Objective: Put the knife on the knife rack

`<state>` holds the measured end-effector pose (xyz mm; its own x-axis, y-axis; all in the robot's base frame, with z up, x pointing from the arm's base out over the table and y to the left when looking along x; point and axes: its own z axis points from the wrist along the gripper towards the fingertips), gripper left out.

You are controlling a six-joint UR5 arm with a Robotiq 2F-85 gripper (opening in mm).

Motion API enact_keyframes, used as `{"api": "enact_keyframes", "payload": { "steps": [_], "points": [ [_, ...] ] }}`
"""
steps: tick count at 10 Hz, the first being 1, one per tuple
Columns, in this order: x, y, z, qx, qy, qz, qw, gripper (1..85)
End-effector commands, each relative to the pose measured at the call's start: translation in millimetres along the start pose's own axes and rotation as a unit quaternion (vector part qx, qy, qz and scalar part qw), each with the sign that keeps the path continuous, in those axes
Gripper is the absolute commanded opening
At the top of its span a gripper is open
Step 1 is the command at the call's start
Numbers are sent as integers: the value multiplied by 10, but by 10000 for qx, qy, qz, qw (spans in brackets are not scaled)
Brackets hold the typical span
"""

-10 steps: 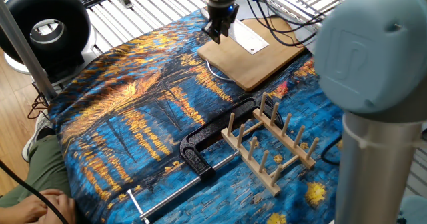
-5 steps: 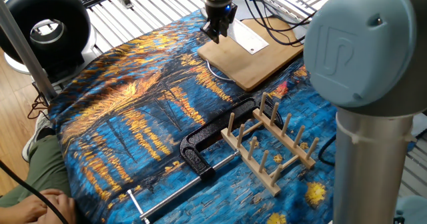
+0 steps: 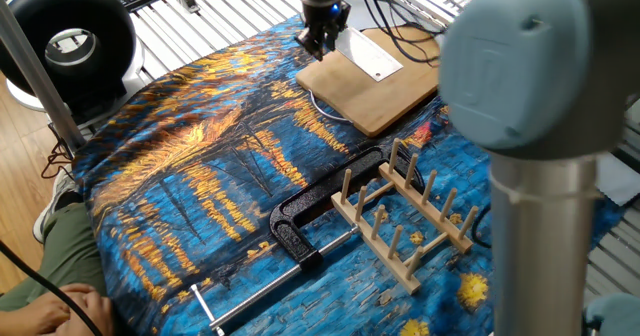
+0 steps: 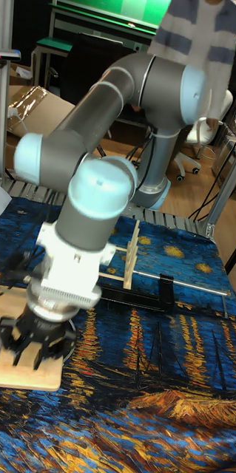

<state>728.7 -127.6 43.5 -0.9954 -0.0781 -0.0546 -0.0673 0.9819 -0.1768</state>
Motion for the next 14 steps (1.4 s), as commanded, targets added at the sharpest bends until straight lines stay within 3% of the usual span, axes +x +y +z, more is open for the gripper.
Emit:
{"api": "enact_keyframes", "payload": {
  "steps": [1,6,9,11,14],
  "points": [
    [-292,-185,144,253,36,-192,9995,373],
    [-206,-189,162,249,234,75,9994,373],
    [-258,-25,167,-65,138,305,9994,387],
    [-256,-160,165,195,135,183,9996,407],
    [-307,-177,194,270,134,102,9995,407]
  ]
}}
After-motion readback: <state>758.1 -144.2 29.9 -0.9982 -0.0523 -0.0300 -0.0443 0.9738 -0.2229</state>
